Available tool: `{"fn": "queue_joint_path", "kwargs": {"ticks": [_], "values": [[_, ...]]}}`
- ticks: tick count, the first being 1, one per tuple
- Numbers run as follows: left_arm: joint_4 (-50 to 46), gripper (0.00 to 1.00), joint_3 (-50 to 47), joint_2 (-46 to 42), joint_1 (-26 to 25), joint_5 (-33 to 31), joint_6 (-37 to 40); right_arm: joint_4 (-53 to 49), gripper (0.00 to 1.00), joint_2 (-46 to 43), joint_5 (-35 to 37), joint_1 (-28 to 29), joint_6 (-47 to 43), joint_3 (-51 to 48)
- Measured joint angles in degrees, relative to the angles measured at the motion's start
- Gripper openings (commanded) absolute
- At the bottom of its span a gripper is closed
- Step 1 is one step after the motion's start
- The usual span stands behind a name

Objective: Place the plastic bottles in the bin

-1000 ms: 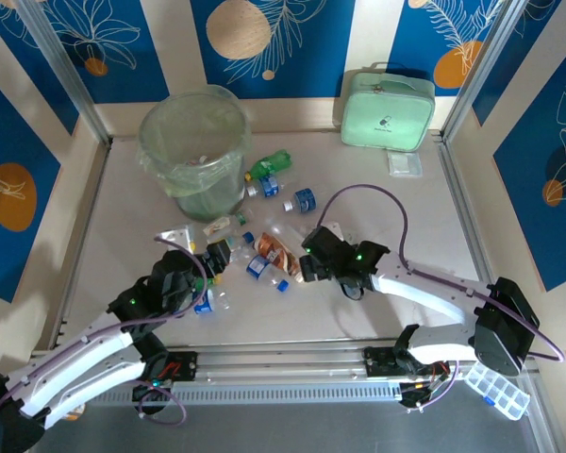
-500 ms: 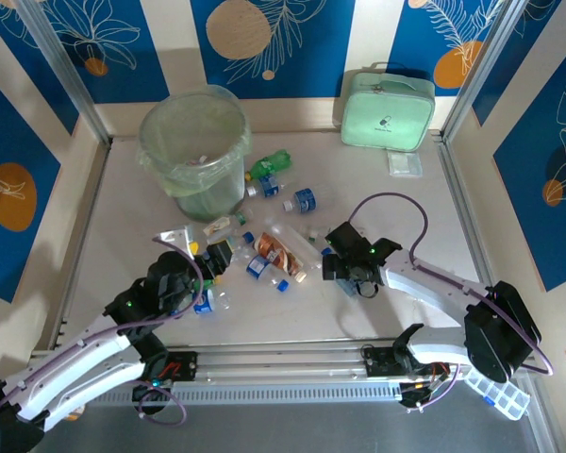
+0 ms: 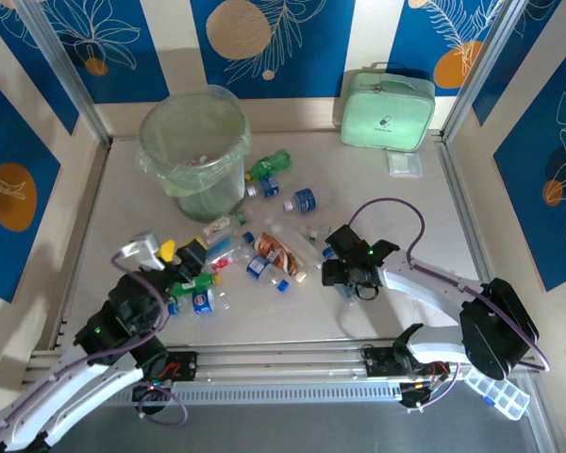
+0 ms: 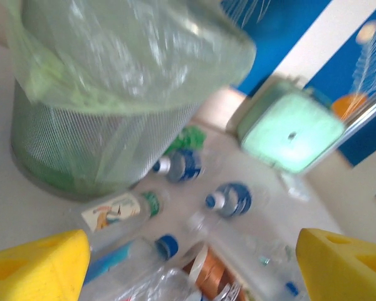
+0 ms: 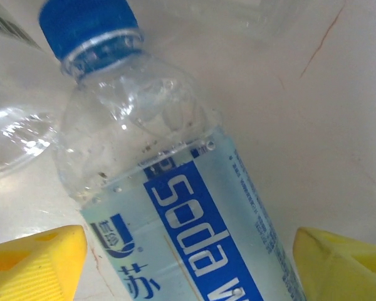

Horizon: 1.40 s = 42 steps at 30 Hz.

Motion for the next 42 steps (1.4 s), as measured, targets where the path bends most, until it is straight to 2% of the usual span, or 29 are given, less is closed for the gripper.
{"fn": "queue_joint_path", "kwargs": {"ticks": [2,8,13,21,27,31,35,42], "values": [[0.1,0.85,-0.1,-1.2,0.0,-0.7,0.0,-0.2,0.81,0.7,-0.3,0.2,0.7,0.0],[0.3,0.85,-0.7,3.1,0.0,-0.5,0.0,-0.6,0.75,3.1,-0.6,1.1,2.9,0.0],[0.5,0.85,-1.2,3.3,0.0,-0.2,0.5,-1.4,0.63,3.5,-0.6,2.5,4.3,0.0],[1.6,0.85,-2.1,1.4,0.0,0.2,1.1,-2.8,0.6,3.1,0.1,4.3,5.4,0.0],[1.7,0.86,-2.3,1.4,0.0,0.2,1.1,-5.2,0.71,1.8,0.3,5.6,6.4,-0.5],[2.1,0.86,-2.4,1.5,0.0,0.2,1.1,-7.0,0.73,1.8,0.9,7.4,6.9,-0.5],[2.6,0.86,-2.4,1.6,0.0,0.2,1.1,-8.3,0.69,1.8,1.1,8.8,7.5,-0.5],[2.9,0.86,-2.4,1.6,0.0,0.2,1.1,-9.7,0.55,1.5,1.8,11.2,9.6,-0.5]]}}
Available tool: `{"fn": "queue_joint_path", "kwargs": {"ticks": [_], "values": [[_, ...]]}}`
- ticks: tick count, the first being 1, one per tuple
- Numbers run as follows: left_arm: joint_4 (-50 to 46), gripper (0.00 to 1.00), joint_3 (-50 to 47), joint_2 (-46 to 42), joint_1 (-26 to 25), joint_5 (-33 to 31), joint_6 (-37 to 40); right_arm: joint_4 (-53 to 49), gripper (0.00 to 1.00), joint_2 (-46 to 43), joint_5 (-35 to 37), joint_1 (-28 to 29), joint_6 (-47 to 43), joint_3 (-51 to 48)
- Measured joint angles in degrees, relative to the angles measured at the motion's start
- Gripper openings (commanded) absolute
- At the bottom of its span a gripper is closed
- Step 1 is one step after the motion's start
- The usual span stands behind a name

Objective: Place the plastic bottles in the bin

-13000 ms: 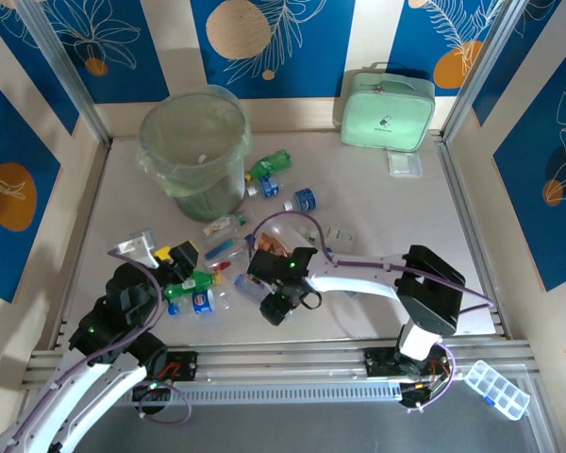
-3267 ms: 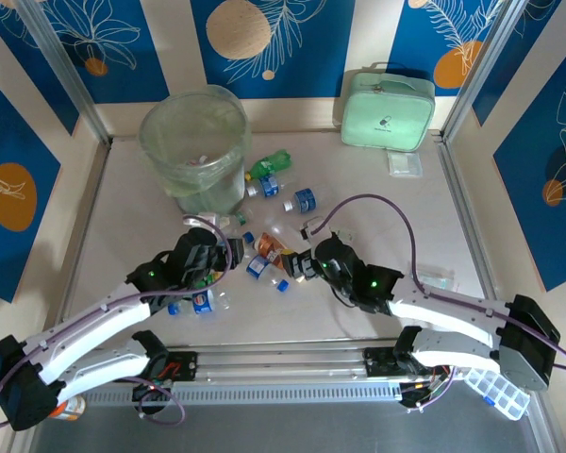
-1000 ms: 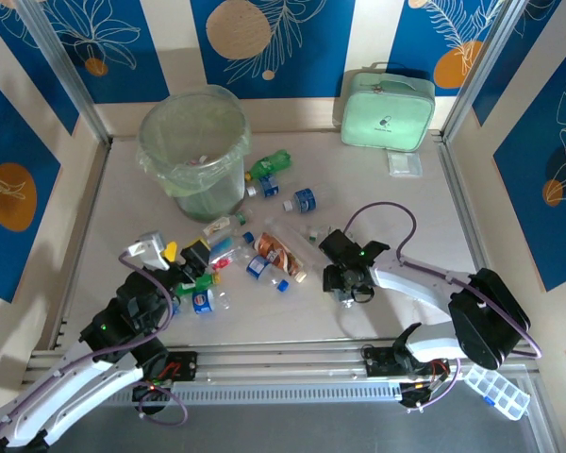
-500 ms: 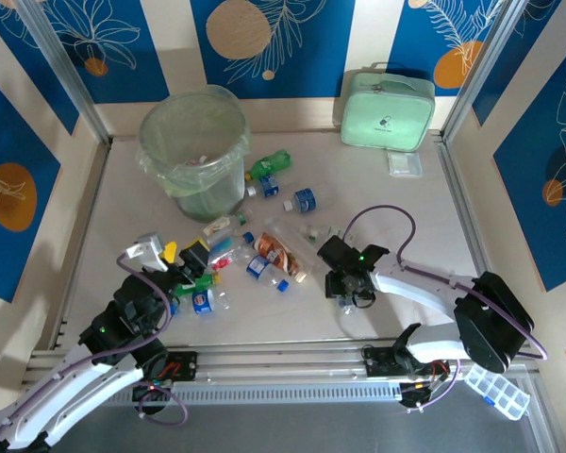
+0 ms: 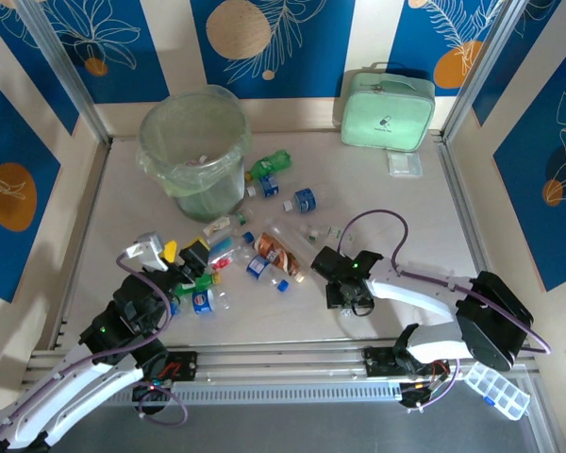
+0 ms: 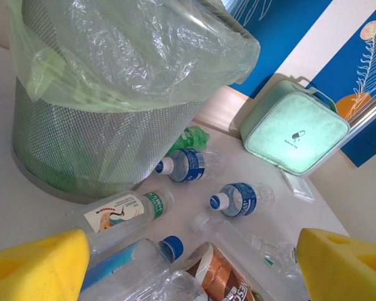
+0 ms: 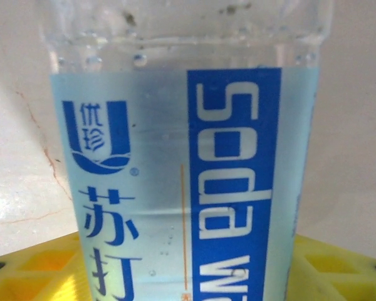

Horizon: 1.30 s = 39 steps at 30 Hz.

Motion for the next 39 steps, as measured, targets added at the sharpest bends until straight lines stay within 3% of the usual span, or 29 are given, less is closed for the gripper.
{"fn": "queue_joint_path", "kwargs": {"ticks": [4,15,21,30,39], "values": [[0.1,0.86,0.0,0.0,0.0,0.0,0.0,-0.5,0.46,-1.6,0.2,0.5,1.0,-0.1],[0.7,0.86,0.0,1.7,0.0,0.4,0.4,-3.5,0.45,-14.6,2.2,6.5,3.4,-1.1],[4.8,0.94,-0.7,6.6,0.0,3.8,1.0,-1.7,0.4,-21.0,4.3,13.2,-0.2,-1.1],[14.6,0.98,0.5,27.4,0.4,22.5,1.9,9.0,0.37,-22.3,7.9,21.3,-12.9,-2.0],[35.8,0.97,0.3,38.1,0.7,45.7,0.1,20.6,0.37,-22.3,7.2,22.2,-22.7,-5.0]]}}
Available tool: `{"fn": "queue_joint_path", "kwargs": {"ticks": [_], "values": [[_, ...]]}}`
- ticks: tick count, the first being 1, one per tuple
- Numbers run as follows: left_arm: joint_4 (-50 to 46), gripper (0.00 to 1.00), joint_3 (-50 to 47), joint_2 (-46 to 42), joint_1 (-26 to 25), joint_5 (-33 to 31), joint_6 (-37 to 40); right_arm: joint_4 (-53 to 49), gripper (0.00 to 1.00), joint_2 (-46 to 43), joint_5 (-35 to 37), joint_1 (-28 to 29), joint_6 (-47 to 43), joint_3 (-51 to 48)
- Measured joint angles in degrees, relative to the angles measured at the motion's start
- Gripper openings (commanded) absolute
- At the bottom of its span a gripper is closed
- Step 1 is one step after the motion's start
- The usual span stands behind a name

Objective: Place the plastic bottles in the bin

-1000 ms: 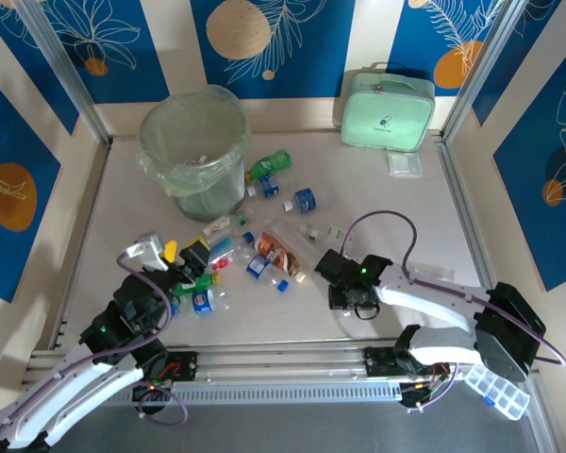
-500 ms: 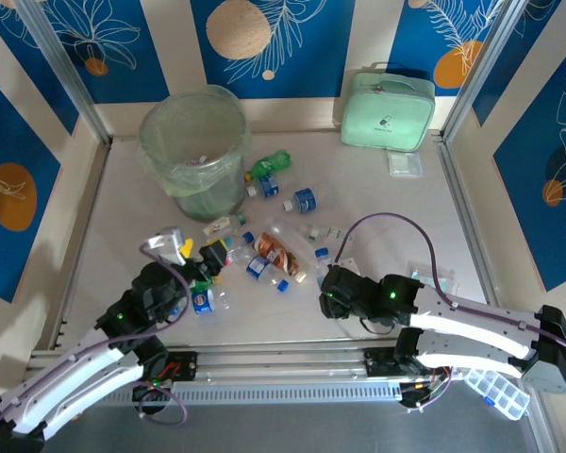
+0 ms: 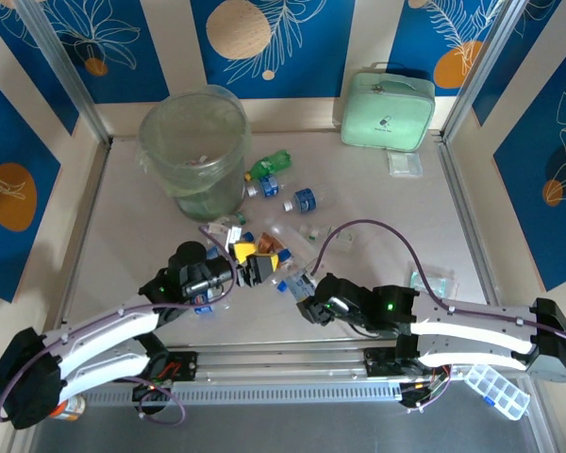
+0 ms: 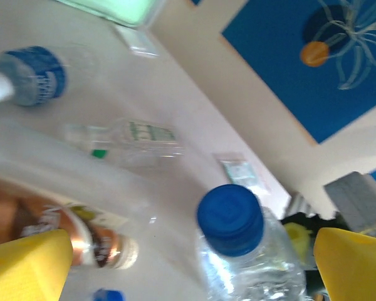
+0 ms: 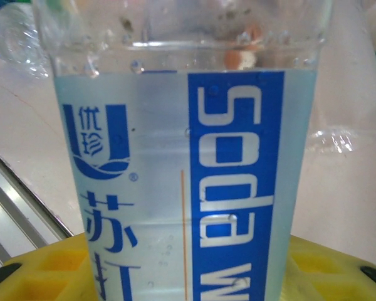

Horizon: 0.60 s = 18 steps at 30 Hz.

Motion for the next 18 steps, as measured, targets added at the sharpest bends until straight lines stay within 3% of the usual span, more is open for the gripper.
{"fn": "queue_joint_path", "kwargs": {"ticks": [8,16,18], "values": [[8.3,0.81,-0.1,4.2,0.0,7.1,-2.2,5.3,0.37,0.3,-2.4,-1.0,-2.8,-0.4],[9.9,0.49,-0.1,5.8,0.0,9.0,-2.3,6.2,0.36,2.0,-3.6,-1.5,-3.9,-0.4],[9.7,0.46,-0.1,5.8,0.2,9.0,-2.4,6.7,0.35,2.3,-3.6,-1.5,-4.2,-0.3]]}}
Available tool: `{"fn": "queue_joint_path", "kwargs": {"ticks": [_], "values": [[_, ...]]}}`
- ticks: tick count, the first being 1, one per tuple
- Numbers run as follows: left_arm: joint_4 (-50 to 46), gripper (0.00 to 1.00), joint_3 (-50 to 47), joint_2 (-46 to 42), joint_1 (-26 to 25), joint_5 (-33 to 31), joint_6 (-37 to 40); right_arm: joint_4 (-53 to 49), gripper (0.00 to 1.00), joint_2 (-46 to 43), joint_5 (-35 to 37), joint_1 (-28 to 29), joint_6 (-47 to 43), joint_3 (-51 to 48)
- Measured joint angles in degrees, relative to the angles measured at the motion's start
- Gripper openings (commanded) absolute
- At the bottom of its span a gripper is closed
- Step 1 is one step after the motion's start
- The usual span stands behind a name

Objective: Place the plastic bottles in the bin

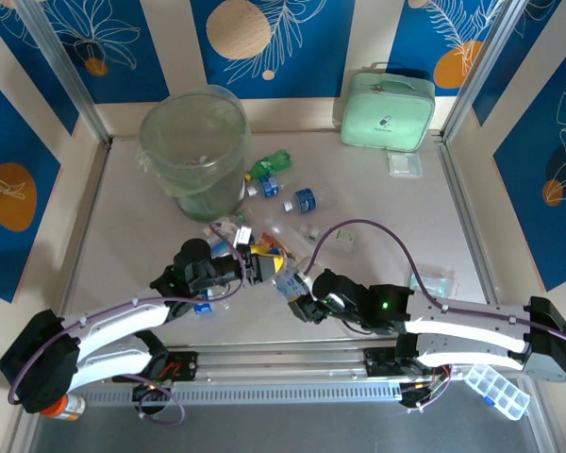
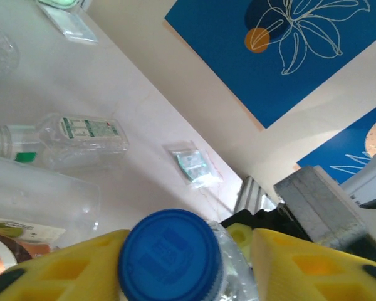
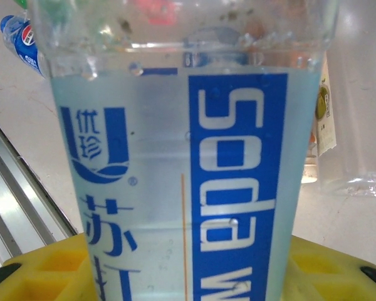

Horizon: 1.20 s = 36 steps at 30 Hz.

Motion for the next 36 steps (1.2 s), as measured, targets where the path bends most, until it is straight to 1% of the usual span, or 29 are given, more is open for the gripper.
{"fn": "queue_joint_path", "kwargs": {"ticks": [1,3,9,15,19,22,24,28,32,36], "values": [[0.0,0.45,0.0,0.0,0.1,0.0,0.3,0.3,0.35,0.2,0.0,0.0,-0.1,0.1],[0.0,0.42,0.0,0.0,0.2,-0.1,0.5,0.8,0.35,0.9,0.0,0.0,-0.4,0.4],[-0.5,0.19,0.0,-0.4,0.5,-0.6,0.7,1.6,0.35,2.7,0.0,-0.1,-1.1,0.9],[-0.9,0.1,-0.1,-1.7,0.5,-0.9,1.0,1.9,0.38,3.0,0.0,-0.4,-2.6,1.4],[-1.5,0.07,-0.7,-4.1,0.6,-2.0,1.3,2.2,0.52,3.8,0.0,-0.7,-3.7,2.5],[-2.6,0.04,-0.8,-6.1,0.6,-2.8,2.2,2.7,0.67,4.3,-0.3,-0.9,-4.6,3.0],[-3.4,0.01,-1.0,-7.7,0.5,-3.1,2.9,3.3,0.78,5.1,-0.4,-1.2,-4.9,3.5],[-5.0,0.0,-1.4,-12.5,0.4,-5.6,4.3,4.4,0.94,6.6,0.2,-1.4,-5.4,4.4],[-7.8,0.0,-2.1,-18.1,0.4,-9.4,5.8,5.8,0.95,7.9,1.9,-1.5,-5.9,5.3],[-11.8,0.0,-2.5,-23.4,0.4,-14.8,7.6,8.2,0.96,10.3,5.1,-1.5,-6.1,7.1]]}}
